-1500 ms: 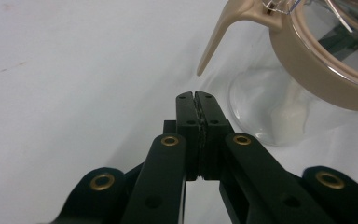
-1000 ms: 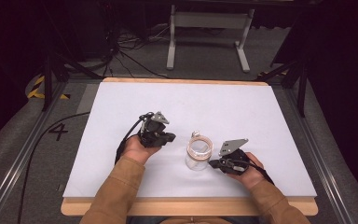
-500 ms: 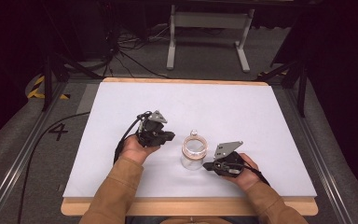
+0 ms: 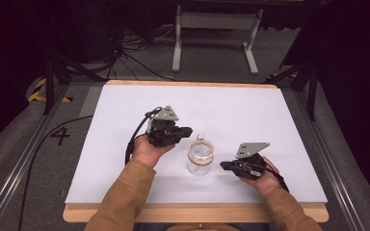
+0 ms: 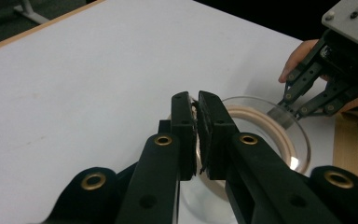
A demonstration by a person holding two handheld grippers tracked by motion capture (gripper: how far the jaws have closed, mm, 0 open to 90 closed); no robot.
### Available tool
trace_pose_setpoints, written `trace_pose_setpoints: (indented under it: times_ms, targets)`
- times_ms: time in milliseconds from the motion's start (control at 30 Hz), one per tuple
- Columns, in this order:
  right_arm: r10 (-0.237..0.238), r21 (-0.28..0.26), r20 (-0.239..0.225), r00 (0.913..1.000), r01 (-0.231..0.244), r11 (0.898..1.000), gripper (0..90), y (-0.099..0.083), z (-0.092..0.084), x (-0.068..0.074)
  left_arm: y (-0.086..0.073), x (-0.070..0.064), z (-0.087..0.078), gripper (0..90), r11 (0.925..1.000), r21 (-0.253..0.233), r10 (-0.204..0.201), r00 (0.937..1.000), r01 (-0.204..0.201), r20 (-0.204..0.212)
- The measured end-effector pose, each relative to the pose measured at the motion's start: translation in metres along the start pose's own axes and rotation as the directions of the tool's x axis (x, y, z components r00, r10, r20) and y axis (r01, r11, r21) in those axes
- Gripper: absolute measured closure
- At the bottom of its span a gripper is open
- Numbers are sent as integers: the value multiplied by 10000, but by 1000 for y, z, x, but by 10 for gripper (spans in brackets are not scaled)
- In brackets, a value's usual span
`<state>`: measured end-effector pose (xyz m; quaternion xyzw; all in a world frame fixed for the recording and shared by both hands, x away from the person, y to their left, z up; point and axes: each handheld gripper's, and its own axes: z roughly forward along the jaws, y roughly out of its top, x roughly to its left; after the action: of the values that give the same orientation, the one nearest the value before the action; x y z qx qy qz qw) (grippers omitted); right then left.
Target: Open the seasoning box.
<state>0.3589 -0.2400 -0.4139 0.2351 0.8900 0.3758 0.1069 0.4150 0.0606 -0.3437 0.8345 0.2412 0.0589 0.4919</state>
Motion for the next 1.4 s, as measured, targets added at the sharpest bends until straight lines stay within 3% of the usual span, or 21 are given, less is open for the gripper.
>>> trace_pose_setpoints:
  times_ms: [133, 333, 433, 767, 1067, 1400]
  targets:
    - [85, -20, 68, 9999, -84, 10000, 896, -4, -4, 2, 4, 1, 10, 861, 9995, -254, -203, 9995, 209, 223]
    - [152, -76, 162, 9998, -151, 9999, 896, -8, -9, 4, 3, 4, 28, 863, 9999, -17, -142, 9995, 142, 293]
    - [237, -27, 244, 9994, -236, 9997, 895, -10, -11, 4, 0, 8, 36, 849, 9992, -238, -296, 9986, 307, 439]
    - [251, -27, 214, 9995, -250, 9997, 895, -12, -11, 9, 0, 11, 44, 862, 9996, 86, -273, 9981, 268, 561]
    - [-238, -478, -232, 9994, 227, 9986, 895, 9, -3, 33, -1, 14, 44, 887, 9992, 42, -392, 9972, 390, 636]
    - [-376, -1121, -413, 9984, 328, 9932, 895, 30, -1, 42, -1, 13, 46, 894, 9991, 169, -409, 9963, 398, 752]
